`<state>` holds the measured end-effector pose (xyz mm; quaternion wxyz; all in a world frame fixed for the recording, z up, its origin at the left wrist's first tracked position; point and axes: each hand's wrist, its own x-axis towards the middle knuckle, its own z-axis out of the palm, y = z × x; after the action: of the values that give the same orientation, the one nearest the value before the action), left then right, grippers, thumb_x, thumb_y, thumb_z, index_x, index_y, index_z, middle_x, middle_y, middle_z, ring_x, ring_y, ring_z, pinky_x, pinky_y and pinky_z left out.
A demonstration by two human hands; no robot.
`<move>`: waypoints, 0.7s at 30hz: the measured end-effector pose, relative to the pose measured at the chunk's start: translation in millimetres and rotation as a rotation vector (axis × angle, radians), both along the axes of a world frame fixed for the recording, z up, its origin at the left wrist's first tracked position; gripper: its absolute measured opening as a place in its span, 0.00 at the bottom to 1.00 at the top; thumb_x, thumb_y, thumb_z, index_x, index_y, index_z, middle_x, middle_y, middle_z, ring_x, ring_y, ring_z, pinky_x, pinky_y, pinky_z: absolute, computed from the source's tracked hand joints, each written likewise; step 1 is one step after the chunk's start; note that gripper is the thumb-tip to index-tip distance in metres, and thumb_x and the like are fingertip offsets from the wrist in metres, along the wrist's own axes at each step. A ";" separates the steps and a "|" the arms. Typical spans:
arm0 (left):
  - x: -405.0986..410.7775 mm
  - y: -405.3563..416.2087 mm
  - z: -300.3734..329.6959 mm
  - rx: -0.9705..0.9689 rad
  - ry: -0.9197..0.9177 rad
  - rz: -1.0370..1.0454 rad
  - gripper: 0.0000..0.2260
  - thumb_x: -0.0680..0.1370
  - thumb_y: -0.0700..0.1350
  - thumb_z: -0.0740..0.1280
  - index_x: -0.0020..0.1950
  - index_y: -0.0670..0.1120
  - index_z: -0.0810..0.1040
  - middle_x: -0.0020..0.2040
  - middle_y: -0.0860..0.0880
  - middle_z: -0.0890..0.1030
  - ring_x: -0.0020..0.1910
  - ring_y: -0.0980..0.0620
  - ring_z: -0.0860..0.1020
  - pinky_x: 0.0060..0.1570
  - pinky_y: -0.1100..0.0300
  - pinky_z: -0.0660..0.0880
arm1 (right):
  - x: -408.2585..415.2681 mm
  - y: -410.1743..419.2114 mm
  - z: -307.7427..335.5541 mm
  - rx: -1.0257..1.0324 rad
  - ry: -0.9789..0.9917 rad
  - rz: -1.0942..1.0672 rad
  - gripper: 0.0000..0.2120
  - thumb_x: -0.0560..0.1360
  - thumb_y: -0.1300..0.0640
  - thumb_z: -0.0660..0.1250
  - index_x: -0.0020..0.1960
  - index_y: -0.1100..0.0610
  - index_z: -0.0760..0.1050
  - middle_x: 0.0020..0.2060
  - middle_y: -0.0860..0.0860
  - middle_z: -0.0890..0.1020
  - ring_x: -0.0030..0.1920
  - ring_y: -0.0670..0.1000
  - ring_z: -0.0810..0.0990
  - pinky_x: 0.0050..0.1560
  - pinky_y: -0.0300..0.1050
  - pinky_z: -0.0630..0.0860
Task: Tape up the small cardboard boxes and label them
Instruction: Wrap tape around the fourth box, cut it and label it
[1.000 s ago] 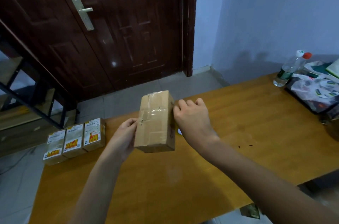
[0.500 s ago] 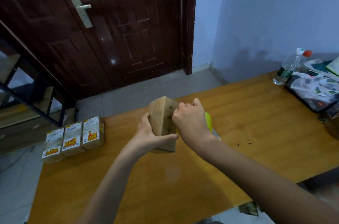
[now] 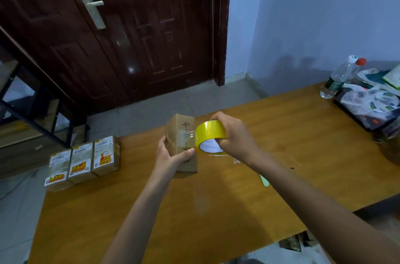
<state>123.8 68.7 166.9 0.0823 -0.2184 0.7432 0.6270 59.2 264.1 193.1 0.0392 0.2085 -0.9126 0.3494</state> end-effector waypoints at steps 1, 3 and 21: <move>-0.1 0.3 -0.2 0.017 0.007 0.015 0.51 0.60 0.58 0.76 0.77 0.57 0.53 0.72 0.46 0.67 0.65 0.44 0.72 0.62 0.43 0.74 | -0.7 -1.5 -1.0 -0.058 0.020 -0.008 0.17 0.63 0.69 0.66 0.50 0.57 0.73 0.42 0.51 0.79 0.41 0.52 0.76 0.35 0.52 0.73; -1.0 0.2 -1.1 0.041 0.023 0.043 0.50 0.60 0.57 0.76 0.77 0.56 0.54 0.71 0.46 0.68 0.65 0.44 0.73 0.62 0.43 0.74 | -3.3 -2.6 -2.1 -0.163 0.054 -0.023 0.16 0.62 0.68 0.68 0.48 0.57 0.73 0.40 0.50 0.78 0.39 0.50 0.75 0.34 0.49 0.72; -6.1 -35.7 -4.7 0.275 0.011 0.172 0.48 0.60 0.51 0.80 0.75 0.51 0.61 0.58 0.45 0.79 0.50 0.45 0.82 0.33 0.57 0.79 | -20.6 34.2 33.2 0.598 0.478 -0.152 0.13 0.66 0.70 0.65 0.47 0.58 0.72 0.39 0.53 0.76 0.40 0.55 0.72 0.29 0.45 0.62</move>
<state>117.7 33.0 162.3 0.0533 -0.2642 0.6294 0.7288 38.5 298.3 226.3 0.2140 0.2179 -0.9522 0.0056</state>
